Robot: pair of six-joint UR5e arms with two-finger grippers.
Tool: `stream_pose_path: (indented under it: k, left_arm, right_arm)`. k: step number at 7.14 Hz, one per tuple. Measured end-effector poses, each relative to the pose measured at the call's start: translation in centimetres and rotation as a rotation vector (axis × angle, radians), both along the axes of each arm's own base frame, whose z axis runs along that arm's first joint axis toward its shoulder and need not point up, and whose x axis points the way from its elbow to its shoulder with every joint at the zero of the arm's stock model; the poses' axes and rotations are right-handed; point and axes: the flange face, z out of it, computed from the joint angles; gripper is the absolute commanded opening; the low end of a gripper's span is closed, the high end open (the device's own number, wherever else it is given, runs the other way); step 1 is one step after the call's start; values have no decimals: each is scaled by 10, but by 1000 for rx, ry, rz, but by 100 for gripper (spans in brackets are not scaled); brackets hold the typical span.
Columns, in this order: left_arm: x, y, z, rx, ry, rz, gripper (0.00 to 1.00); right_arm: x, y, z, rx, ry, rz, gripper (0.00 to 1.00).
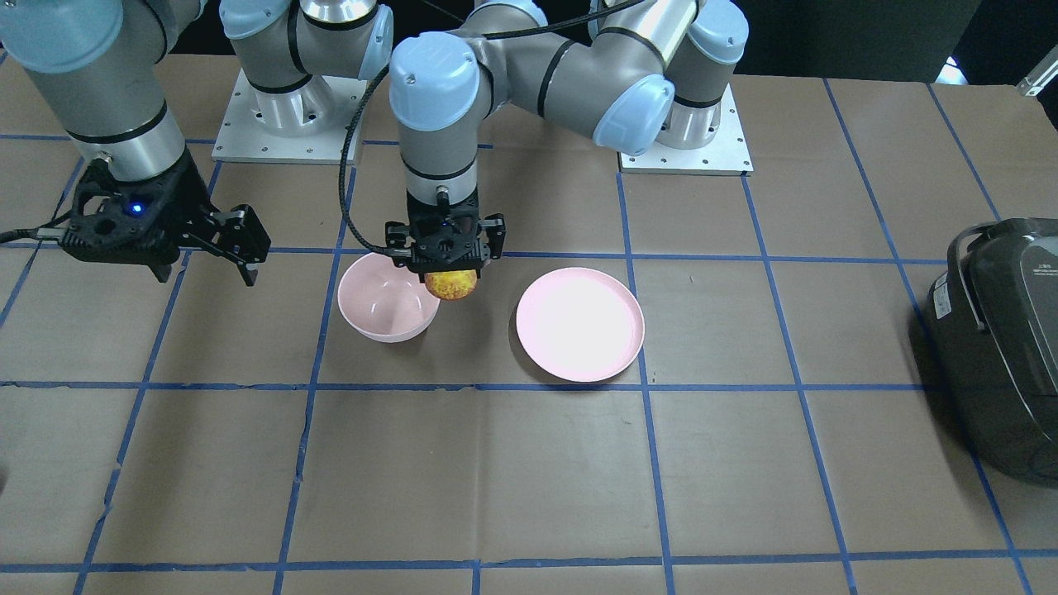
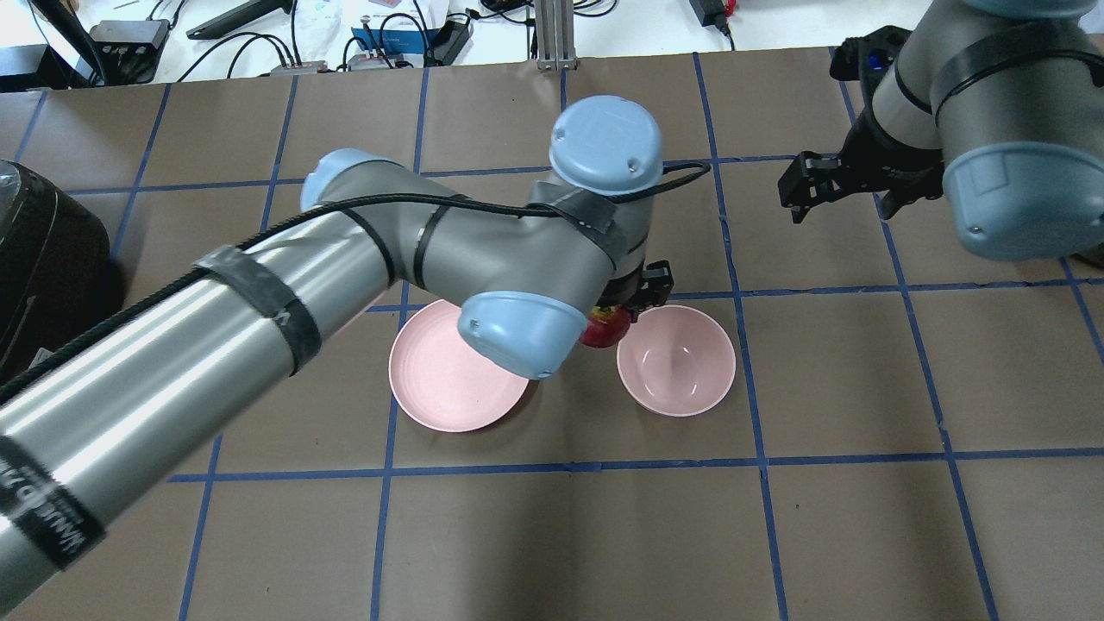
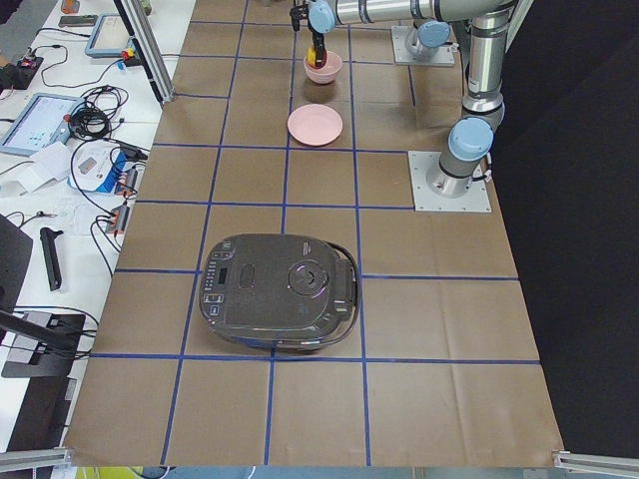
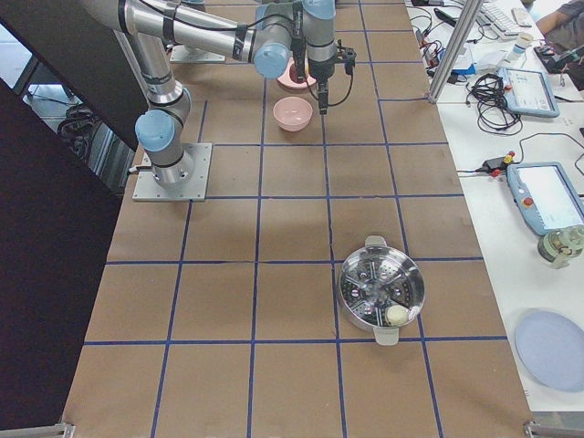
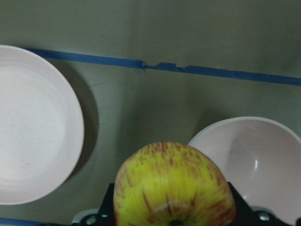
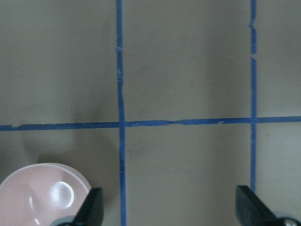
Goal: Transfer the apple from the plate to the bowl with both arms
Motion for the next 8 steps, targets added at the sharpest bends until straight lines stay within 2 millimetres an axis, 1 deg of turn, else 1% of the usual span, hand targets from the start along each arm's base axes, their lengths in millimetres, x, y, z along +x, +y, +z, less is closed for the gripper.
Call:
stream_pose_path:
  k: [1, 2, 3, 4, 5, 6, 7, 8]
  left_arm:
    - [-28, 8, -16, 9, 2, 71, 22]
    - [-50, 19, -33, 31, 17, 130, 23]
    - [-63, 26, -47, 49, 38, 158, 85]
    - [-69, 30, -56, 56, 50, 159, 100]
    - [-69, 33, -60, 56, 51, 118, 100]
    - [-66, 33, -57, 48, 55, 50, 100]
    - [-58, 28, -44, 33, 63, 1, 100]
    - [-41, 18, -24, 23, 67, -41, 100]
  right_arm:
    - [-7, 3, 6, 0, 46, -10, 100]
    - [-10, 4, 7, 3, 72, -15, 100]
    - [-13, 5, 7, 10, 96, -18, 100]
    - [-18, 5, 6, 16, 130, -23, 100]
    - [-25, 6, 3, 28, 171, -35, 100]
    - [-35, 8, -3, 48, 200, -51, 100]
    - [-42, 11, -9, 61, 208, -63, 100]
    - [-42, 12, -11, 62, 203, -67, 100]
